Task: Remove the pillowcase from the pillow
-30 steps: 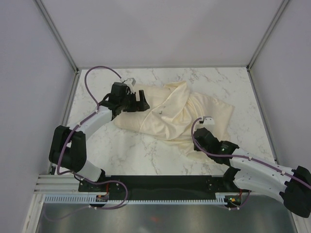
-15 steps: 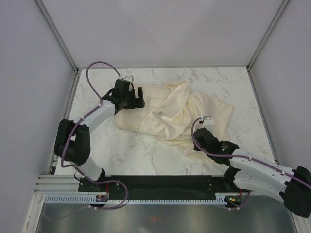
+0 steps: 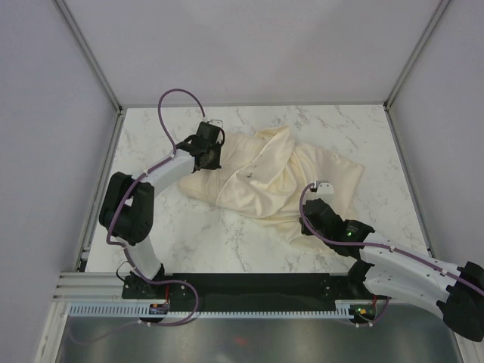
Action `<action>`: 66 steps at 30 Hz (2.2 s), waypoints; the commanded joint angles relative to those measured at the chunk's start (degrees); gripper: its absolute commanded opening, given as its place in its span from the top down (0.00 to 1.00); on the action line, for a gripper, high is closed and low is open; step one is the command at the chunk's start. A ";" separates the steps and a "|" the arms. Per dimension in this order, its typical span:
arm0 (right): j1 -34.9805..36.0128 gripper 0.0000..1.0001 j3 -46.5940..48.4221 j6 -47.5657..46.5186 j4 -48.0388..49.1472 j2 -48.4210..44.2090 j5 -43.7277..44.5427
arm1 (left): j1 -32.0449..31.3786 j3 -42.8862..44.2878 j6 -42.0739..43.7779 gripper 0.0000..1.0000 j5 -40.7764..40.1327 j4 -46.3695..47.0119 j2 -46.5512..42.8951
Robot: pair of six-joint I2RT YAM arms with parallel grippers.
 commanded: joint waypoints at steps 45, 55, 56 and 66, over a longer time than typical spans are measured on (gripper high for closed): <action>-31.79 1.00 12.40 -19.96 -1.08 1.97 -4.27 | 7.34 -4.02 0.06 0.90 11.38 -4.80 -14.59; -31.79 1.00 12.04 -20.48 -0.46 2.59 -5.68 | 4.26 -3.76 -3.99 0.00 28.44 -6.91 -6.17; -31.79 1.00 12.30 -20.48 -0.28 2.59 -5.68 | 3.82 -3.24 -3.99 0.00 26.87 -7.61 -5.37; -31.79 1.00 11.78 -18.90 2.62 3.03 -8.58 | 0.12 -1.83 -1.09 0.30 17.88 -10.61 0.26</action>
